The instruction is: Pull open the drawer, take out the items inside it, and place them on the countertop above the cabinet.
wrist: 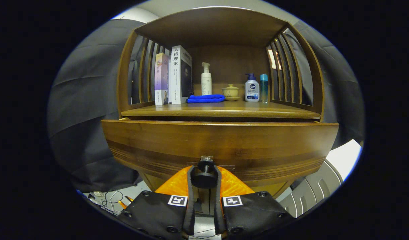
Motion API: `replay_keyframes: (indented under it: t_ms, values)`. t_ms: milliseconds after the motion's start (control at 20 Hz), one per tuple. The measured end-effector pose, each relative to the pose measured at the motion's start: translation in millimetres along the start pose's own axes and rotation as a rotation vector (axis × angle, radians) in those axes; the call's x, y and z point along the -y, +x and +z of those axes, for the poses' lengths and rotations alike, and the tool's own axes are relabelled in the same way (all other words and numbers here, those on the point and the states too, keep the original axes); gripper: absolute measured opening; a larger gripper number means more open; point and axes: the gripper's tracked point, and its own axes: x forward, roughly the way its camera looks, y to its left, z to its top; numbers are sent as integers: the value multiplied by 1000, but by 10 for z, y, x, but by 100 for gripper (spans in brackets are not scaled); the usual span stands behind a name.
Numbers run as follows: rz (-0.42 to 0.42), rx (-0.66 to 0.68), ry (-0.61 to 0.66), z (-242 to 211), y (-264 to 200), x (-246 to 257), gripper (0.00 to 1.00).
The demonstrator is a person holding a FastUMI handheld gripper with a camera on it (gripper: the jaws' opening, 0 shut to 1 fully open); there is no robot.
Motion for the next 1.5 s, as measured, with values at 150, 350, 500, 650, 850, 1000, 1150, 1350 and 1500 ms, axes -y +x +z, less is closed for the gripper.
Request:
replay_keyframes:
  t_ms: [150, 350, 500, 650, 850, 1000, 1150, 1350, 1500]
  values:
    - [9, -2, 2, -33, -110, -23, 25]
    - [18, -2, 0, -79, -298, -49, 25]
    - [24, -1, -2, -138, -439, -69, 25]
    - [27, 5, -14, -183, -526, -77, 25]
    - [25, 5, -15, -223, -630, -95, 25]
    - [25, 8, -23, -263, -725, -126, 25]
    - [30, 18, -33, -296, -832, -168, 25]
    - [39, 17, -22, -340, -955, -209, 25]
    - [40, 22, -25, -387, -1011, -241, 25]
